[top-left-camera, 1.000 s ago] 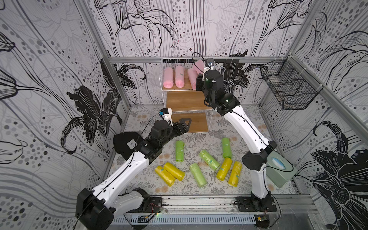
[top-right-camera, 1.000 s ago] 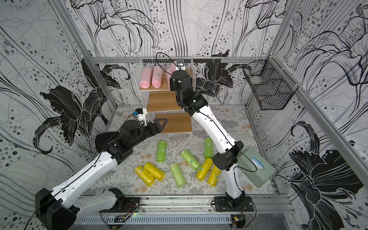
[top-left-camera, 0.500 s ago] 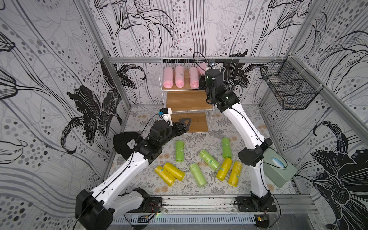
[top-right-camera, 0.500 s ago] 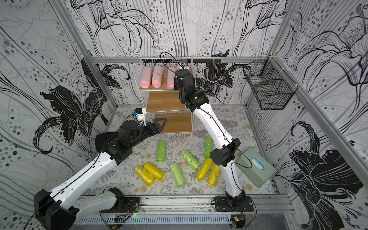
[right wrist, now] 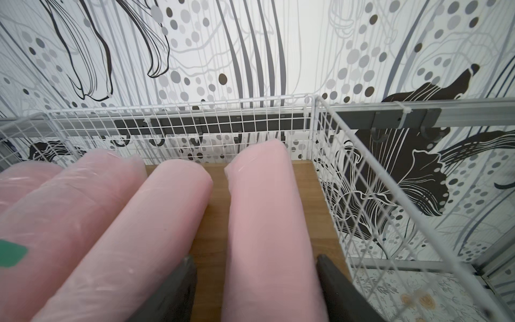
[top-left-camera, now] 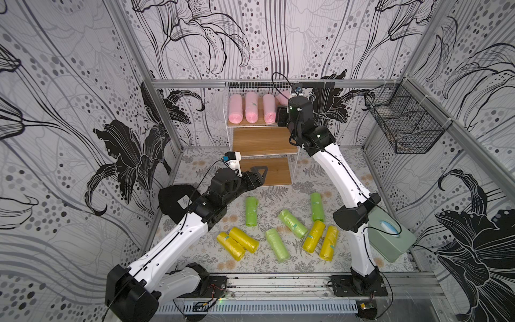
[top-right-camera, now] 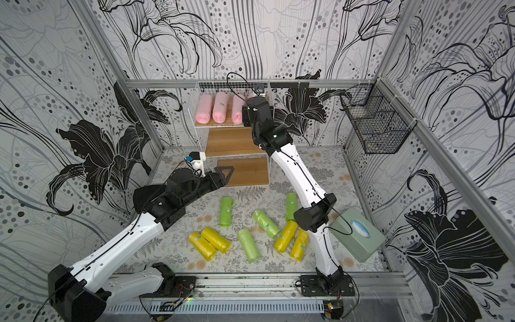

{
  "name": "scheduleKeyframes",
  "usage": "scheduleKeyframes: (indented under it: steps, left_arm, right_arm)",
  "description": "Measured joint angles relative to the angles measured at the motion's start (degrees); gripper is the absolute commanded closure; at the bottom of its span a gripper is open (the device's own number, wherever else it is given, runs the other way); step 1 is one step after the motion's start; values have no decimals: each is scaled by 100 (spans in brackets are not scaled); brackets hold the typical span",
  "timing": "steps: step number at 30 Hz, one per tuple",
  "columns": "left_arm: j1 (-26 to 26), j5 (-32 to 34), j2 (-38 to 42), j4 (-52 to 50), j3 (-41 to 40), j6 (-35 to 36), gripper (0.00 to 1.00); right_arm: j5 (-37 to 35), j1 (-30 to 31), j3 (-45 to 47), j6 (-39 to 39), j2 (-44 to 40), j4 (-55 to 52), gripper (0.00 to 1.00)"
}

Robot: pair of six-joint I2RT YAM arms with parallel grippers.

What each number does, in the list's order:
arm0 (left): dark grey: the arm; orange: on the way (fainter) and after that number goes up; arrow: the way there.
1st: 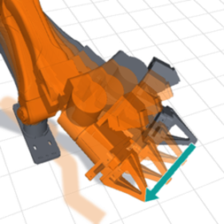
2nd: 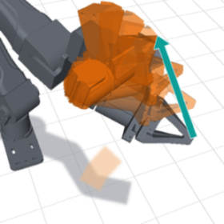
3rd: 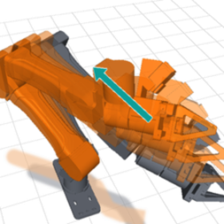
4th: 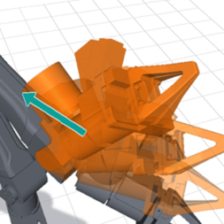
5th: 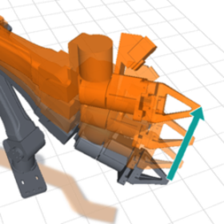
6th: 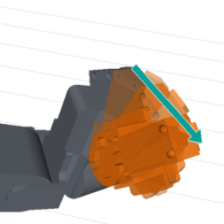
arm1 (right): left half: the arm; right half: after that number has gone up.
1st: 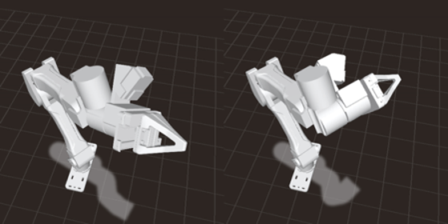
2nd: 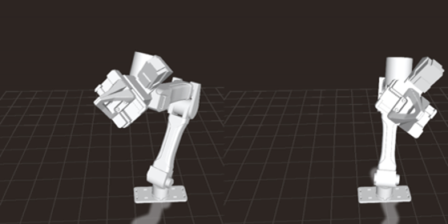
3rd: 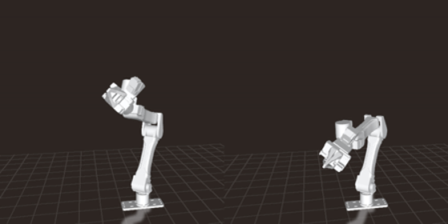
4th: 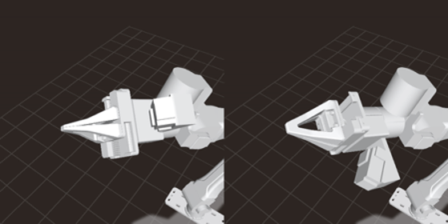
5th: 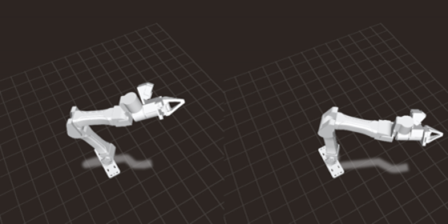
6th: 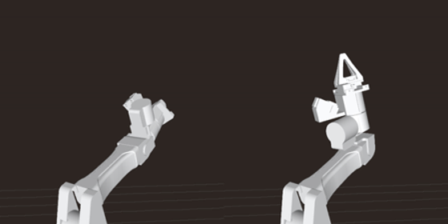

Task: Sort the rolls of trash bags by color and place them on the shelf
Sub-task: Place the roll of trash bags on the shelf, then pick up the roll of trash bags from the center of the board.

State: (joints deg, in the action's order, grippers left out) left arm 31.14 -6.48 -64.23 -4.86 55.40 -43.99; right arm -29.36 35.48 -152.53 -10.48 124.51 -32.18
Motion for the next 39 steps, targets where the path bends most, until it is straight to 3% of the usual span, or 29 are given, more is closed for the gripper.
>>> scheduleKeyframes:
  steps: [11,26,32,39]
  left_arm:
    - [0,0,-2,-11,0,39,14]
    - [-7,22,-22,-238,-114,199,12]
    - [-68,28,-240,-595,-177,472,12]
    - [-162,31,-579,-1303,-479,682,15]
  right_arm:
    - [267,0,179,-109,-160,-42,21]
    - [896,-7,1172,-197,-1408,-42,20]
    - [1421,-7,2166,-186,-2341,-111,20]
    - [1700,26,4406,70,-4334,-374,20]
